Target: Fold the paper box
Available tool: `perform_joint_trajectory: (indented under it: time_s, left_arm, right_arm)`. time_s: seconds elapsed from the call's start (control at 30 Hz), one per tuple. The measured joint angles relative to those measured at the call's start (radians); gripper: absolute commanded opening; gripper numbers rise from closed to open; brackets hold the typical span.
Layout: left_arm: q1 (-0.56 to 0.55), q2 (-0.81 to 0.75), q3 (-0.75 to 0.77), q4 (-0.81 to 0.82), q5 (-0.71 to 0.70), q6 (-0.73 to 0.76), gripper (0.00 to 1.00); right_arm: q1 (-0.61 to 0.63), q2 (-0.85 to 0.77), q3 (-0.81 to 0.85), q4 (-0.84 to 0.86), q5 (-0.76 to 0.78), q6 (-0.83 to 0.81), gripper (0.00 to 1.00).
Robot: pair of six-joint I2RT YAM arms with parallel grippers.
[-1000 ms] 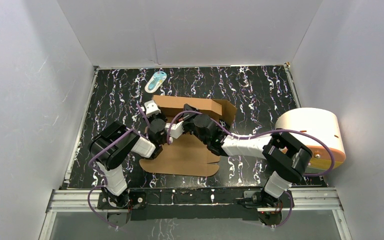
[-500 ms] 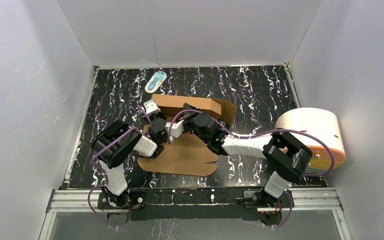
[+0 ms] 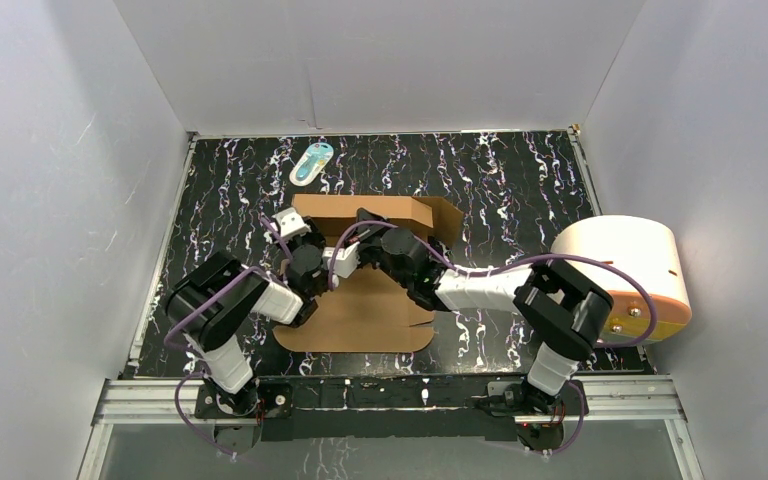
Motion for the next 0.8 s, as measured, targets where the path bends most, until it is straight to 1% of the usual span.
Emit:
perform_joint_trajectory:
  time_s: [0.13,0.27,0.37,0.53,0.63,0.73,0.8]
  left_arm:
    - [-0.005,-0.085,-0.035,-0.052,0.028,-0.013,0.52]
    - [-0.011,-0.150,-0.042,-0.133,0.059,-0.035,0.60]
    - [-0.019,-0.201,-0.057,-0.207,0.081,-0.064,0.64]
    - [-0.023,-0.364,-0.074,-0.402,0.122,-0.139,0.70]
    - [-0.023,-0.496,-0.097,-0.539,0.148,-0.181,0.72]
    - [-0.021,-0.632,-0.098,-0.713,0.167,-0.222,0.74]
    - [-0.018,-0.717,-0.098,-0.827,0.176,-0.249,0.76]
  right_arm:
    - [0.006,0.016,0.016,0.001,0.000,0.002,0.02]
    - [0.006,0.017,0.020,0.002,0.005,0.004,0.02]
    - [0.008,0.019,0.020,0.002,0.010,0.003,0.02]
    - [0.010,0.027,0.026,0.008,0.017,0.003,0.02]
    - [0.010,0.029,0.026,0.013,0.019,0.002,0.02]
    - [0.010,0.030,0.026,0.019,0.018,0.003,0.02]
    - [0.009,0.030,0.026,0.020,0.018,0.003,0.04]
